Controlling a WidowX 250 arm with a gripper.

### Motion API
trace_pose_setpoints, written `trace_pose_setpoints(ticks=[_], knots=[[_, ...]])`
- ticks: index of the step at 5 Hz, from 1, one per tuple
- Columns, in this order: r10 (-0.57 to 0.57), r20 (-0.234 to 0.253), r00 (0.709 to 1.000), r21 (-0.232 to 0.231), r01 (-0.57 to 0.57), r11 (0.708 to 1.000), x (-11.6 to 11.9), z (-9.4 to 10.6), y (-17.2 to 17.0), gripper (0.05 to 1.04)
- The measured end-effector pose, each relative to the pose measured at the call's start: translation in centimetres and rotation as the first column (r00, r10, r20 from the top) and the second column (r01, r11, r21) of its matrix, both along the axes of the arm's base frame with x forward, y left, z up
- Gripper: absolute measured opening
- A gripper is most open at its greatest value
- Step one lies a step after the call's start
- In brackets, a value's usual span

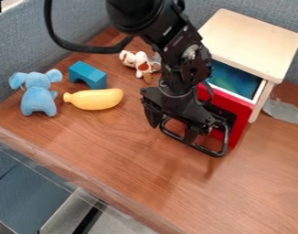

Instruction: Close the drawer

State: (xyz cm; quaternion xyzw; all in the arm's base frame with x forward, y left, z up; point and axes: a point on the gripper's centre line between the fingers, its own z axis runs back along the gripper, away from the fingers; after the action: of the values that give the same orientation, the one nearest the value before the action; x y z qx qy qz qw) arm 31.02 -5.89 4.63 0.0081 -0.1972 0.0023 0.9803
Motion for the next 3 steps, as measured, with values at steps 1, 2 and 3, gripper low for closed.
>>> trace_pose_setpoints(ticks=[1, 2, 3], knots=[[0.014, -0.002, 1.0, -0.002, -0.014, 1.0, 0.3, 0.3, 0.0, 0.999], [0.025, 0.004, 1.0, -0.015, -0.025, 1.0, 0.5, 0.9, -0.1, 0.999], [0.044, 0.016, 0.999, -0.029, -0.043, 0.999, 1.4, 1.7, 0.2, 0.999]])
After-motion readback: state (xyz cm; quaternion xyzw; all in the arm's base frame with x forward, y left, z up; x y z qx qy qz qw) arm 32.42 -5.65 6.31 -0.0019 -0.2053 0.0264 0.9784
